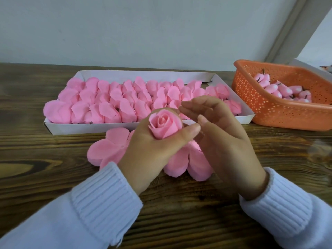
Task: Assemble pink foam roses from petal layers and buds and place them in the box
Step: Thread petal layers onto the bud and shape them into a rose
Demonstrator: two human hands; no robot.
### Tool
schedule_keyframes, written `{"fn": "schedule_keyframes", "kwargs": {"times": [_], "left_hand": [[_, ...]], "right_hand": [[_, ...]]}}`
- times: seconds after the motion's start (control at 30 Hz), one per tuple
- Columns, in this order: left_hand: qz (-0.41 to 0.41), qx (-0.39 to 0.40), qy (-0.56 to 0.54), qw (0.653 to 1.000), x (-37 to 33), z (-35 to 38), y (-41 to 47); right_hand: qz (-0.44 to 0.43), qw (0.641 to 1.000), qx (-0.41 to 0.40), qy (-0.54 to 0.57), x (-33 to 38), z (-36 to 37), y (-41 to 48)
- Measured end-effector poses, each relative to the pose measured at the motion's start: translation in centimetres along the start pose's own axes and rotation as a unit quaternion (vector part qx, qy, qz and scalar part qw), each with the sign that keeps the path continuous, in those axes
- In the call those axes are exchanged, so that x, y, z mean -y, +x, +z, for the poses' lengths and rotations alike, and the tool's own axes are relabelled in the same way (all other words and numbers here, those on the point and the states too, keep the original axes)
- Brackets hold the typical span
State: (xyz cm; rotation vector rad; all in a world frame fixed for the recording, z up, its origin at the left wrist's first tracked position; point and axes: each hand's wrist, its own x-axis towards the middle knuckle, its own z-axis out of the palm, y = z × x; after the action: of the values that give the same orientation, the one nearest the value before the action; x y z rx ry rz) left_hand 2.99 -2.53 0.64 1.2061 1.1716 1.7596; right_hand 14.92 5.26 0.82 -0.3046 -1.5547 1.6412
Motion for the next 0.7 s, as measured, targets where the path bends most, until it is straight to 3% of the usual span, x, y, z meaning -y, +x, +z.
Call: {"fn": "schedule_keyframes", "kwargs": {"times": [0.1, 0.23, 0.4, 0.57, 0.7], "left_hand": [[-0.025, -0.023, -0.061, 0.998, 0.0, 0.0, 0.2], [-0.052, -0.004, -0.124, 0.991, -0.6, 0.2, 0.1], [-0.08, -0.002, -0.124, 0.989, -0.9, 0.2, -0.2], [-0.09, 0.061, -0.136, 0.985, -1.0, 0.4, -0.3], [-0.104, 0.034, -0.087, 0.99, -1.0, 0.5, -0.3]], "right_hand": [[0.045, 0.999, -0.001, 0.011, 0.2, 0.0, 0.1], [0.14, 0.978, 0.103, 0.116, 0.4, 0.8, -0.4], [0.181, 0.959, 0.143, 0.167, 0.3, 1.2, -0.7], [0.205, 0.954, 0.124, 0.179, 0.3, 0.9, -0.4], [0.228, 0.942, 0.145, 0.198, 0.4, 1.1, -0.4]]}}
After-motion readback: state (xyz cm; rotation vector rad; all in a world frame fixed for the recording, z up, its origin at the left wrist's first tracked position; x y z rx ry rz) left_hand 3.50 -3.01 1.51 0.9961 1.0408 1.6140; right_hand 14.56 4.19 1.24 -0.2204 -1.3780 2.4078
